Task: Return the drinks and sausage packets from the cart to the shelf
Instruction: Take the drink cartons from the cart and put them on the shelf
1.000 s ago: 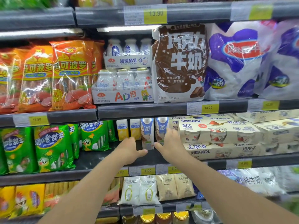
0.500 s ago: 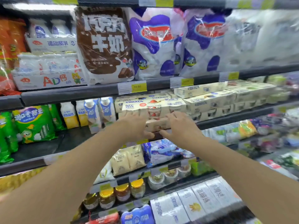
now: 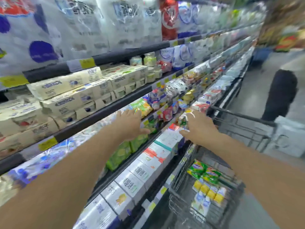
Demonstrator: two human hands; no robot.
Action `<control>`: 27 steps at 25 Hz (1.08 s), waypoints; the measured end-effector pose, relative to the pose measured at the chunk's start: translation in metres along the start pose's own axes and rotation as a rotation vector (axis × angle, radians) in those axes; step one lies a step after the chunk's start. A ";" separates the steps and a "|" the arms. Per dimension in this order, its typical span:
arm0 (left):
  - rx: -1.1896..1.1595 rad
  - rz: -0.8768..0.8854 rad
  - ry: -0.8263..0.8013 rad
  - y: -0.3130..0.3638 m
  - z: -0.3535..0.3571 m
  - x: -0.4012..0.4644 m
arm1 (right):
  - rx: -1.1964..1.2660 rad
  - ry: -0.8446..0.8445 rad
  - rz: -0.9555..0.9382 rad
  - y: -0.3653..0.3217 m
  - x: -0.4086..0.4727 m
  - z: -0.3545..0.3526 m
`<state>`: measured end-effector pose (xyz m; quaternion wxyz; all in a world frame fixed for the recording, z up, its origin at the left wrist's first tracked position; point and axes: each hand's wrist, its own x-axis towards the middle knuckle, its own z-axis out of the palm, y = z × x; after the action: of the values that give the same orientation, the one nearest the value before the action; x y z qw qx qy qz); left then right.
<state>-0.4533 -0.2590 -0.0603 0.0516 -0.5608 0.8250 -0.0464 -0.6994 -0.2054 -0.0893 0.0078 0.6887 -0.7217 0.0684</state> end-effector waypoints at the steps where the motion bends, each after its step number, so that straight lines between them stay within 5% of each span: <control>1: -0.001 0.047 -0.005 0.022 0.002 0.019 | -0.017 -0.008 0.062 0.026 -0.002 0.003; 9: 0.001 0.444 -0.046 0.171 0.025 0.162 | -0.045 -0.058 0.481 0.176 0.001 0.033; 15: -0.014 0.702 -0.061 0.247 0.057 0.247 | -0.025 -0.093 0.686 0.225 0.030 0.068; 27: 0.020 0.809 -0.363 0.339 0.261 0.287 | 0.130 -0.386 0.761 0.268 0.023 0.261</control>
<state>-0.8345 -0.4067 -0.3736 0.2151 -0.1916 0.9551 0.0689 -0.9458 -0.2455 -0.3687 -0.1965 0.3727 -0.9067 -0.0181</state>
